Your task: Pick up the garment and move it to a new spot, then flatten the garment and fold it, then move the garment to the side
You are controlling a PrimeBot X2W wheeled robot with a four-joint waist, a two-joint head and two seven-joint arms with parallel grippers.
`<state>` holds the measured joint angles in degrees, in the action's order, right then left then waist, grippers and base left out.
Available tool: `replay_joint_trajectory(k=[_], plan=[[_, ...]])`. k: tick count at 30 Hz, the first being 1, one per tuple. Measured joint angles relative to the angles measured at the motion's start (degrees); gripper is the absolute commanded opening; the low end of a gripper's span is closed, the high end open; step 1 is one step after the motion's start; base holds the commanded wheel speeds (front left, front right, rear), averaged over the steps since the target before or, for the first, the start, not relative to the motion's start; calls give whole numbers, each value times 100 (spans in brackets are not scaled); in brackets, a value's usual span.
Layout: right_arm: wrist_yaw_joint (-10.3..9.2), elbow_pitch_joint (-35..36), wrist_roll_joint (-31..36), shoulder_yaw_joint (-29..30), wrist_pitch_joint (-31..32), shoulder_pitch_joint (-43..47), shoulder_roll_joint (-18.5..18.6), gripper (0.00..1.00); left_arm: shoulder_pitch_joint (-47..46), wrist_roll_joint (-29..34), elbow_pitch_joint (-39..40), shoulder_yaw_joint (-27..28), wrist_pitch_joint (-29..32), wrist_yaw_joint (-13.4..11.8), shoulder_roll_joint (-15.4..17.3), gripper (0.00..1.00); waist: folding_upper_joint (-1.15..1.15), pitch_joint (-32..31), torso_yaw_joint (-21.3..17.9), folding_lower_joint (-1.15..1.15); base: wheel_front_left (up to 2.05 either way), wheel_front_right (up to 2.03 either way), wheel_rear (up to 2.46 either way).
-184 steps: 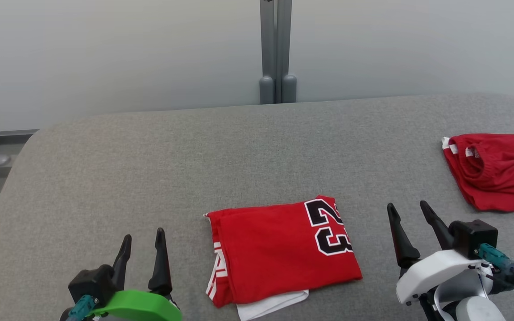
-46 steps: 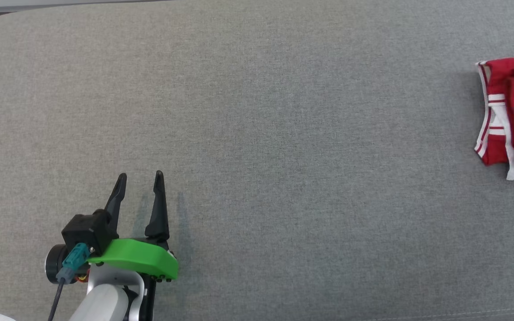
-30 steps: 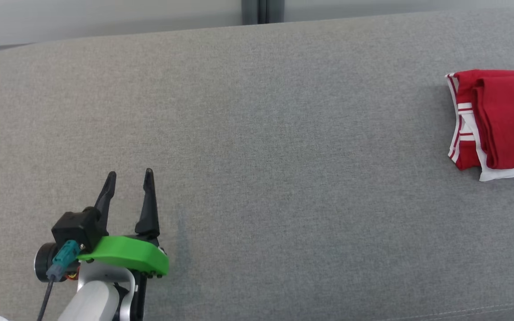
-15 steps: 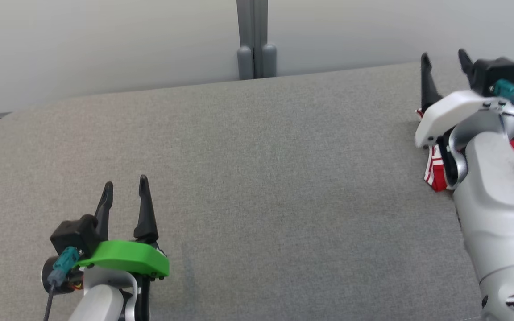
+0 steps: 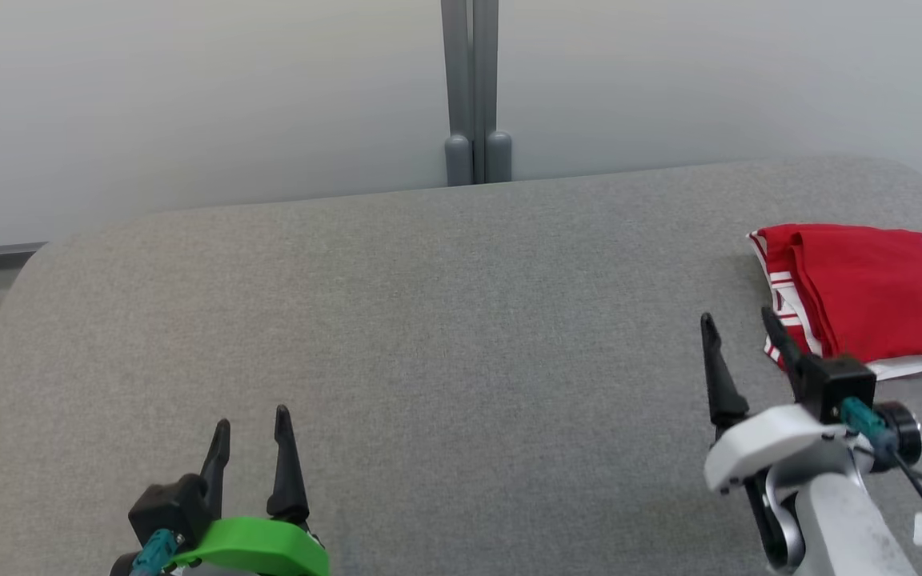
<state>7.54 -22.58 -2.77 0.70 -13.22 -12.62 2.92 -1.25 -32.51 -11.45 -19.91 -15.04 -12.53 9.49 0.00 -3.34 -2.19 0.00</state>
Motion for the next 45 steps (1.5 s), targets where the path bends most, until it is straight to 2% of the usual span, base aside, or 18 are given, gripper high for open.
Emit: replay_joint_trajectory(k=[6,12,33,34,39,45], plan=[[-1,672,-547,-120,112,875,-5,100,191,144,-59,69,0,79,-103,100,0,-110,75,0,0,0,0],[-1,979,-621,-135,263,1069,-9,100,212,241,-189,118,0,96,-127,100,0,-192,71,0,0,0,0],[-1,1087,-646,-80,364,1228,-8,100,211,347,-272,236,8,186,-101,100,0,-180,137,0,0,0,0],[0,1063,-646,-80,363,1233,-13,0,213,347,-300,235,9,186,-109,0,0,-180,137,0,0,0,0],[0,818,-720,-81,403,1375,-47,0,307,314,-512,207,67,199,-152,0,0,-174,138,0,0,0,0],[0,795,-1384,-8,539,1360,-47,0,302,-223,-520,387,243,344,-183,0,0,-148,142,0,0,0,0]])
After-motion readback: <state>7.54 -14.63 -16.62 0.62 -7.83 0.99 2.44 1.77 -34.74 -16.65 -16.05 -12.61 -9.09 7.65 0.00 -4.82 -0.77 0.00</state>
